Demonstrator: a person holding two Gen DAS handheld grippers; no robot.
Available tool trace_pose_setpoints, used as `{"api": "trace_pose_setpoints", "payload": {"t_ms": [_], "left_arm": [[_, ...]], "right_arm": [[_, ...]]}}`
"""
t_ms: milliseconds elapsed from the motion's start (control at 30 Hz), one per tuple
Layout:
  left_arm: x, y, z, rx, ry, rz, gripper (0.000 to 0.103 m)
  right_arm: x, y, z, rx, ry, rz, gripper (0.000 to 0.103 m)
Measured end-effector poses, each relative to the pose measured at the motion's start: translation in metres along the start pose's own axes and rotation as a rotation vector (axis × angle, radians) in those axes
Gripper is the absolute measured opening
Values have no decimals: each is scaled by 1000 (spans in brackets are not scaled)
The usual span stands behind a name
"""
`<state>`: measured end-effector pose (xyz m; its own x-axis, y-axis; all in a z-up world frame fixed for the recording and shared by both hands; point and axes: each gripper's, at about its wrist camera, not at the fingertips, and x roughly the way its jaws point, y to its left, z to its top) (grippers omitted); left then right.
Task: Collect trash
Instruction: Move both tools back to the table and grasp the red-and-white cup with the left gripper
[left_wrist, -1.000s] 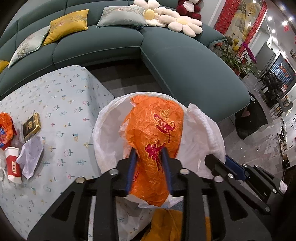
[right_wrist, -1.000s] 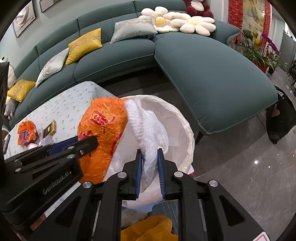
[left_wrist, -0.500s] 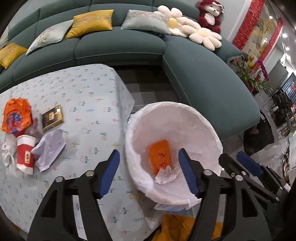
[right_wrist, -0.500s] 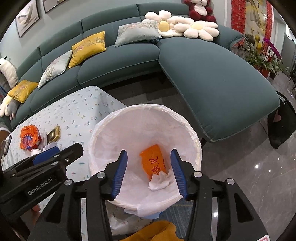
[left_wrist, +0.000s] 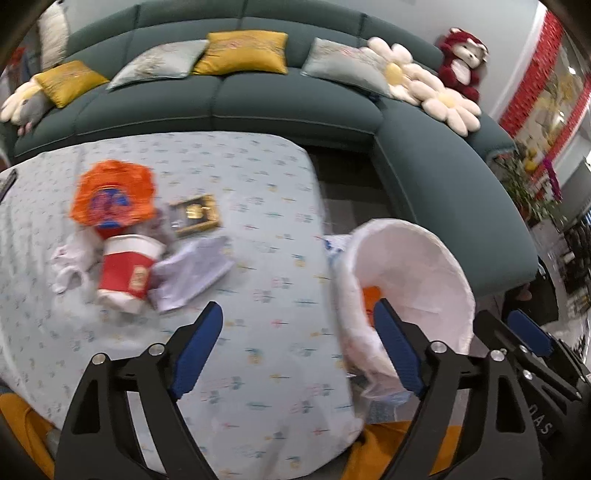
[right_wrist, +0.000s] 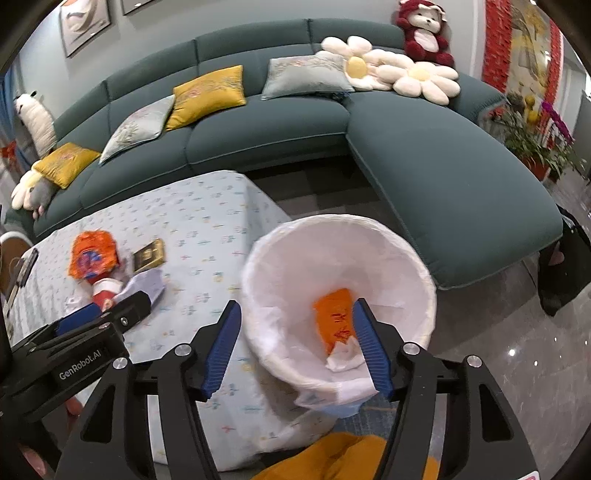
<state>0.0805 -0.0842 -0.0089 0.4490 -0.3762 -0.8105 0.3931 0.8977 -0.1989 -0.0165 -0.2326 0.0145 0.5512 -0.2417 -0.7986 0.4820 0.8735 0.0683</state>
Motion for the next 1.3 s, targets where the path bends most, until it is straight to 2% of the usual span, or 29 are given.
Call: {"api": "trace_pose_setpoints", "payload": {"t_ms": [200,467,633,933,1300], "left_arm": [[-19,46,-5,-67,-20,51,87],[-31,108,-18,-157,-20,103,87],[-30,131,-22,-171,-12,131,87],[-6,162,-19,-199,29,144,87],[56,180,-2,-189,125,170,87]], "right_arm": [[-11,42,-6,-54,-1,25,61],[-18,93,-18,-131,5,54,64],[-12,119,-23,-164,23,74,64],[13,157,-21,-198,65,101,64],[66,178,-5,-188,128,107,64]]}}
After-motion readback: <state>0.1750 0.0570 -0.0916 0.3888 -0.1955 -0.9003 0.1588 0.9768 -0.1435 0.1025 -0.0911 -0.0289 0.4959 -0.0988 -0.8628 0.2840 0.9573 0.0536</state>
